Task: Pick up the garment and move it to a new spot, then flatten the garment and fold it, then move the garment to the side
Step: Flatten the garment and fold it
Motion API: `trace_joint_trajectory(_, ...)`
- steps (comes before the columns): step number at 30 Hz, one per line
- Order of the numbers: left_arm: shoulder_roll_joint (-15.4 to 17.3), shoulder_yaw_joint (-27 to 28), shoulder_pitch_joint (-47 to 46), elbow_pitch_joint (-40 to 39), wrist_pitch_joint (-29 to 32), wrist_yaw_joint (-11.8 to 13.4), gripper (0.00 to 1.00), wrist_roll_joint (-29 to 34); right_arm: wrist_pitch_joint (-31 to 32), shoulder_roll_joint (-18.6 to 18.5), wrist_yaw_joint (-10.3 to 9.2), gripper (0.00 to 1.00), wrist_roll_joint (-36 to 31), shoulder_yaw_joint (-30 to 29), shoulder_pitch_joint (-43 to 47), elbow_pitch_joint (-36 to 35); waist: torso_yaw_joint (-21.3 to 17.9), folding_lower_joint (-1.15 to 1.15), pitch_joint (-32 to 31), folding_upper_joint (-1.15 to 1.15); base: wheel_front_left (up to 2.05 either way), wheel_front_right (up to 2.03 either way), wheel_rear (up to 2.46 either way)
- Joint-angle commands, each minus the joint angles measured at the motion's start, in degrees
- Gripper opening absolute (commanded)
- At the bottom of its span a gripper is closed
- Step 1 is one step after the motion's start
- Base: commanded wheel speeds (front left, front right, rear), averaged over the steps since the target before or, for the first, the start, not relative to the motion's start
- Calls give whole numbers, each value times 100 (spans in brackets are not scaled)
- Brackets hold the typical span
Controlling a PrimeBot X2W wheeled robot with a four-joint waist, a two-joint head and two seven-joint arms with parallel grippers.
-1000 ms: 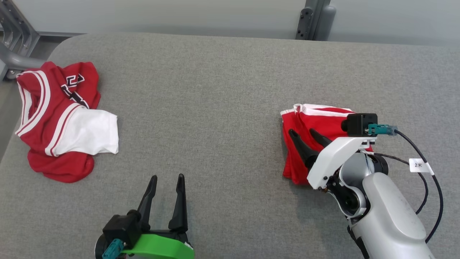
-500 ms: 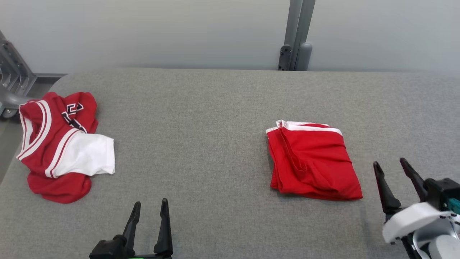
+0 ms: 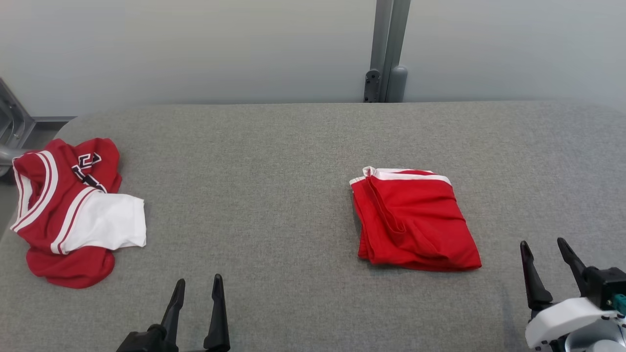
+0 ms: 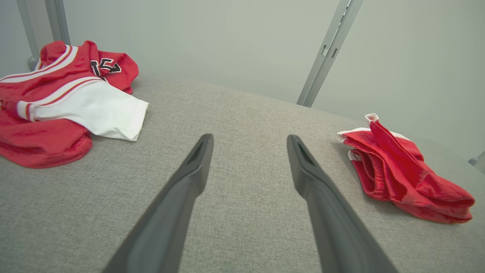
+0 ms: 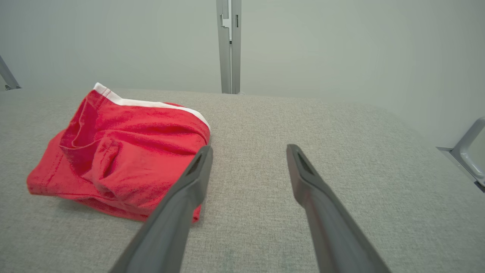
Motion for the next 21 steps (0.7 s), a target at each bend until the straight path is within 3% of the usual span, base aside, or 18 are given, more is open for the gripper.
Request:
trace_joint_trajectory(1, 14, -11, 3, -18, -1, 5, 100, -12, -25, -12, -4, 100, 42, 51, -132, -50, 30, 0, 28, 0, 0, 0, 0)
trace_joint_trajectory(2, 14, -16, -24, -22, -1, 8, 100, -9, -25, -29, -4, 87, 54, 112, -206, -47, 49, 0, 45, 0, 0, 0, 0)
trace_joint_trajectory(3, 14, -20, -47, -26, -1, 8, 100, -9, -24, -58, -4, 34, 56, 194, -283, -31, 72, 0, 65, 0, 0, 0, 0)
trace_joint_trajectory(4, 14, -22, -72, -28, -1, -2, 100, -5, -26, -67, -4, 0, 83, 241, -402, -53, 98, 0, 90, 0, 0, 0, 0)
trace_joint_trajectory(12, 14, 12, -219, -6, -1, -67, 100, 99, -22, -43, -4, 0, 2, 845, -1209, 724, 274, 0, 313, 0, 0, 0, 0)
trace_joint_trajectory(21, 14, -45, -467, 61, -1, -118, 100, 146, -22, 319, -4, 0, -47, 1180, -1906, 1864, 407, 0, 601, 0, 0, 0, 0)
